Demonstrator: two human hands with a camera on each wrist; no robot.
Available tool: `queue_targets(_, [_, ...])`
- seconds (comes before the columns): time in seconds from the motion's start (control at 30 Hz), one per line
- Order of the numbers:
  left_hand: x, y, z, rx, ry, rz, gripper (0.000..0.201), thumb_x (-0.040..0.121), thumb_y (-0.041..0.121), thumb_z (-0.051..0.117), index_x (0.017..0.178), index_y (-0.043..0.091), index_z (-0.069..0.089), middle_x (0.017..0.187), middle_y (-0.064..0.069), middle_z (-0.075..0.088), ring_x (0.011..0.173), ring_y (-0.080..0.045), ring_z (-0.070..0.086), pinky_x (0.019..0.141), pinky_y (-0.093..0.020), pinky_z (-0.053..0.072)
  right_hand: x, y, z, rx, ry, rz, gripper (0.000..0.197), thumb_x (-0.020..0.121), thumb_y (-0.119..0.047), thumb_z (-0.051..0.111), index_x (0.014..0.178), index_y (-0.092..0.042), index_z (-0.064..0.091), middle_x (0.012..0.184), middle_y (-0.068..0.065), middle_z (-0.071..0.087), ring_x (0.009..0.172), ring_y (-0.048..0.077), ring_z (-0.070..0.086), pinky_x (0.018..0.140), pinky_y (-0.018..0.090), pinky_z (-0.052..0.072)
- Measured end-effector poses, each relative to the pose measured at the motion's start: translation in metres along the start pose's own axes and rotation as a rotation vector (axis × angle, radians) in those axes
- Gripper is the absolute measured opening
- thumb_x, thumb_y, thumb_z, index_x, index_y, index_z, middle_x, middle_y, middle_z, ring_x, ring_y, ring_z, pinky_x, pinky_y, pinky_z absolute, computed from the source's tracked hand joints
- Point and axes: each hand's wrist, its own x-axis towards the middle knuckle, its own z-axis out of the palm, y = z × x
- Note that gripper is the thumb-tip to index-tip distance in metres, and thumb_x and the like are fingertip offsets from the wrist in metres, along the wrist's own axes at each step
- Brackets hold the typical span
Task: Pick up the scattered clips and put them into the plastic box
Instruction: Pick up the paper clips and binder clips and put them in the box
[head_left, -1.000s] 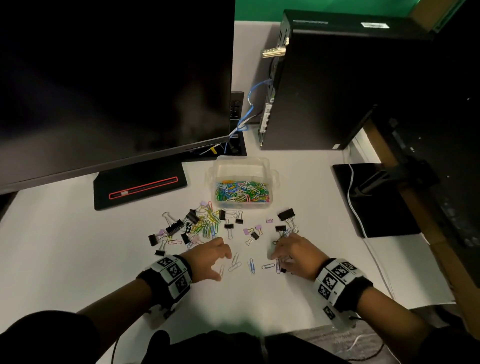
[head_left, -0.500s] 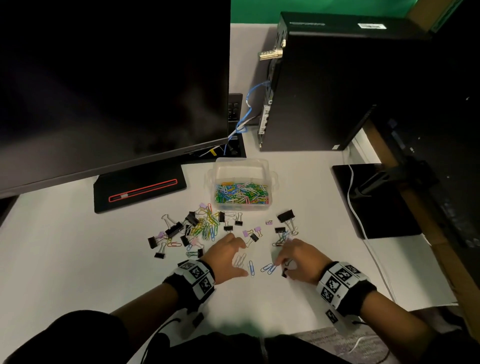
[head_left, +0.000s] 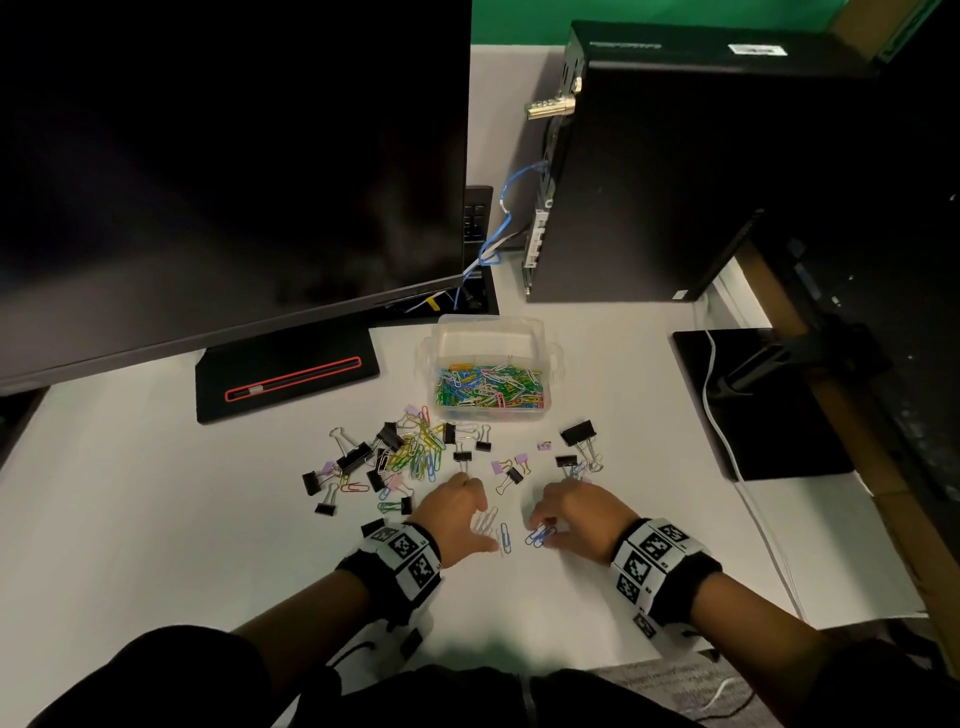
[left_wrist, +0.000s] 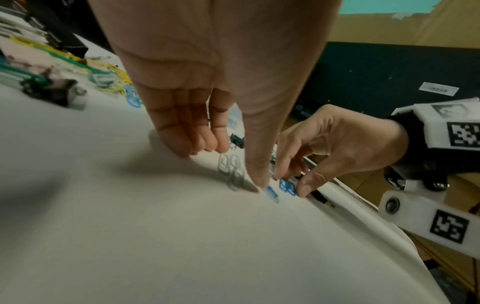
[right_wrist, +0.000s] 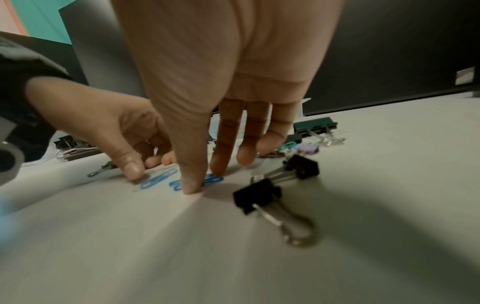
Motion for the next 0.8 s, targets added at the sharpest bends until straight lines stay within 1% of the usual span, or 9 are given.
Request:
queue_targets(0.1, [0.0, -0.005, 0.0, 0.002, 0.028, 0.02, 0.036, 0.083, 0.028, 0.066, 0.112, 0.013, 0.053, 0.119, -0.004, 0.049, 0.107, -0.018, 0.054, 0.089, -0.027, 0.042, 0.003, -0.007, 0.002, 0.034, -0.007, -0.017, 0.022, 0.082, -0.022, 0.061, 0.102, -0.019, 0.067, 0.098, 0.006, 0.062, 0.095, 0.022, 0.054, 0.08, 0.032, 0.043])
queue_targets(0.2, [0.001, -0.005, 0.002, 0.008, 0.055, 0.028, 0.026, 0.086, 0.024, 0.061, 0.109, 0.013, 0.055, 0.117, -0.004, 0.051, 0.106, -0.019, 0.055, 0.088, -0.027, 0.042, 0.007, -0.009, 0.001, 0.055, -0.021, -0.011, 0.02, 0.081, -0.021, 0.064, 0.099, -0.016, 0.068, 0.098, 0.007, 0.062, 0.094, 0.021, 0.055, 0.078, 0.029, 0.042])
queue_targets(0.3, [0.004, -0.001, 0.002, 0.023, 0.046, 0.026, 0.019, 0.089, 0.022, 0.057, 0.106, 0.013, 0.058, 0.116, -0.005, 0.052, 0.105, -0.021, 0.056, 0.087, -0.027, 0.042, 0.009, -0.01, 0.001, 0.042, -0.055, -0.005, 0.015, 0.081, -0.019, 0.063, 0.093, -0.011, 0.068, 0.101, 0.007, 0.058, 0.094, 0.022, 0.054, 0.078, 0.028, 0.04])
queue_targets(0.43, [0.008, 0.005, 0.0, 0.077, 0.028, 0.039, 0.019, 0.092, 0.02, 0.052, 0.105, 0.01, 0.06, 0.117, -0.01, 0.052, 0.107, -0.025, 0.055, 0.09, -0.031, 0.043, 0.009, -0.012, 0.001, 0.05, -0.082, 0.003, 0.013, 0.082, -0.015, 0.06, 0.091, -0.008, 0.066, 0.092, 0.0, 0.047, 0.092, 0.024, 0.056, 0.078, 0.027, 0.041])
queue_targets(0.53, [0.01, 0.007, 0.001, 0.191, 0.001, 0.065, 0.024, 0.094, 0.018, 0.048, 0.113, 0.006, 0.055, 0.122, -0.013, 0.05, 0.113, -0.027, 0.052, 0.096, -0.032, 0.041, 0.008, -0.013, 0.002, 0.049, -0.086, 0.004, 0.009, 0.082, -0.012, 0.058, 0.089, -0.007, 0.063, 0.092, 0.0, 0.045, 0.091, 0.025, 0.056, 0.08, 0.03, 0.043])
queue_targets(0.6, [0.01, 0.008, 0.001, 0.306, -0.008, 0.092, 0.026, 0.096, 0.018, 0.044, 0.117, 0.004, 0.052, 0.124, -0.014, 0.05, 0.114, -0.027, 0.049, 0.097, -0.032, 0.038, 0.008, -0.013, 0.005, 0.058, -0.073, -0.003, 0.007, 0.081, -0.009, 0.056, 0.085, -0.008, 0.062, 0.088, -0.002, 0.044, 0.084, 0.022, 0.054, 0.075, 0.027, 0.04])
queue_targets(0.67, [0.009, 0.009, 0.003, 0.426, -0.017, 0.12, 0.027, 0.098, 0.017, 0.039, 0.118, 0.003, 0.05, 0.122, -0.014, 0.051, 0.113, -0.027, 0.047, 0.097, -0.032, 0.036, 0.007, -0.013, 0.006, 0.064, -0.059, -0.005, 0.007, 0.081, -0.008, 0.055, 0.084, -0.008, 0.061, 0.085, -0.002, 0.047, 0.081, 0.018, 0.05, 0.07, 0.022, 0.034])
queue_targets(0.73, [0.007, 0.008, 0.005, 0.504, -0.026, 0.129, 0.025, 0.098, 0.014, 0.038, 0.117, 0.001, 0.049, 0.12, -0.014, 0.052, 0.111, -0.028, 0.047, 0.094, -0.033, 0.037, 0.007, -0.013, 0.006, 0.073, -0.056, 0.003, 0.007, 0.081, -0.009, 0.057, 0.085, -0.008, 0.063, 0.085, 0.003, 0.056, 0.081, 0.018, 0.051, 0.065, 0.018, 0.031])
queue_targets(0.8, [0.005, 0.007, 0.007, 0.47, -0.027, 0.102, 0.023, 0.097, 0.012, 0.04, 0.116, 0.002, 0.046, 0.12, -0.016, 0.052, 0.11, -0.028, 0.049, 0.092, -0.033, 0.039, 0.009, -0.014, 0.004, 0.106, -0.047, 0.018, 0.008, 0.08, -0.011, 0.06, 0.086, -0.008, 0.065, 0.087, 0.006, 0.065, 0.077, 0.012, 0.049, 0.062, 0.015, 0.031])
